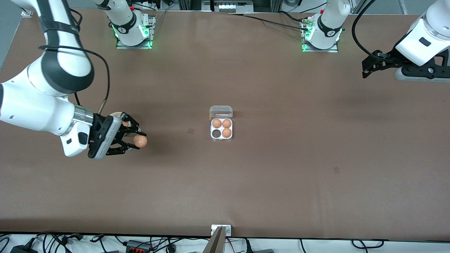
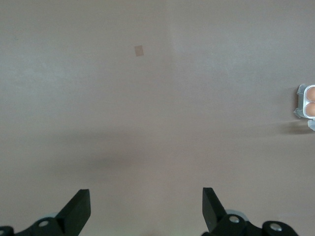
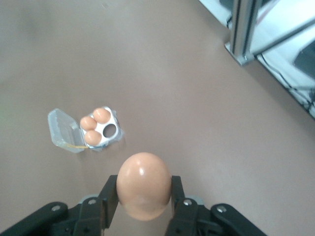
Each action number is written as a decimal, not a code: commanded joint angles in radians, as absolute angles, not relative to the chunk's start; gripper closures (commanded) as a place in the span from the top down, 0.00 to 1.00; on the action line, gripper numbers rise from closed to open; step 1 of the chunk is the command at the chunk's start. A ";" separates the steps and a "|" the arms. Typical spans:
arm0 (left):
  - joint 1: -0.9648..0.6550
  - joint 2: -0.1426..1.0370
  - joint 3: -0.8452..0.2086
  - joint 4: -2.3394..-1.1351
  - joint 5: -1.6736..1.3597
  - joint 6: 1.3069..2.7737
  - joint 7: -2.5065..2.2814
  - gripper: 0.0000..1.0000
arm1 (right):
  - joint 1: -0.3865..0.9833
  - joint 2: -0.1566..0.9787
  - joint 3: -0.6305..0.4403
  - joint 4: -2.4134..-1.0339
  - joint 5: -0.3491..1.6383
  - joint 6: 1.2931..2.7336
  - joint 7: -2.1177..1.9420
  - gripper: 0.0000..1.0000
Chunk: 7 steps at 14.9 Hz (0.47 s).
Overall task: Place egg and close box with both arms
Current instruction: 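Lift the egg with the right gripper and carry it to the carton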
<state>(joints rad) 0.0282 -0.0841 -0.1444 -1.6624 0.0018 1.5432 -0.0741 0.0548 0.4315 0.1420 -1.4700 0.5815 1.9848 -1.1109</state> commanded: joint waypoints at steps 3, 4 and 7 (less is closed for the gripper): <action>0.040 -0.072 -0.141 -1.629 -0.012 1.516 -0.075 1.00 | -0.012 0.405 0.140 -1.623 0.933 2.014 -1.532 0.22; 0.040 -0.072 -0.143 -1.629 -0.012 1.516 -0.075 1.00 | -0.020 0.403 0.138 -1.664 1.024 2.016 -1.631 0.22; 0.035 -0.072 -0.153 -1.629 -0.012 1.516 -0.075 1.00 | -0.021 0.408 0.138 -1.771 1.254 2.023 -1.937 0.22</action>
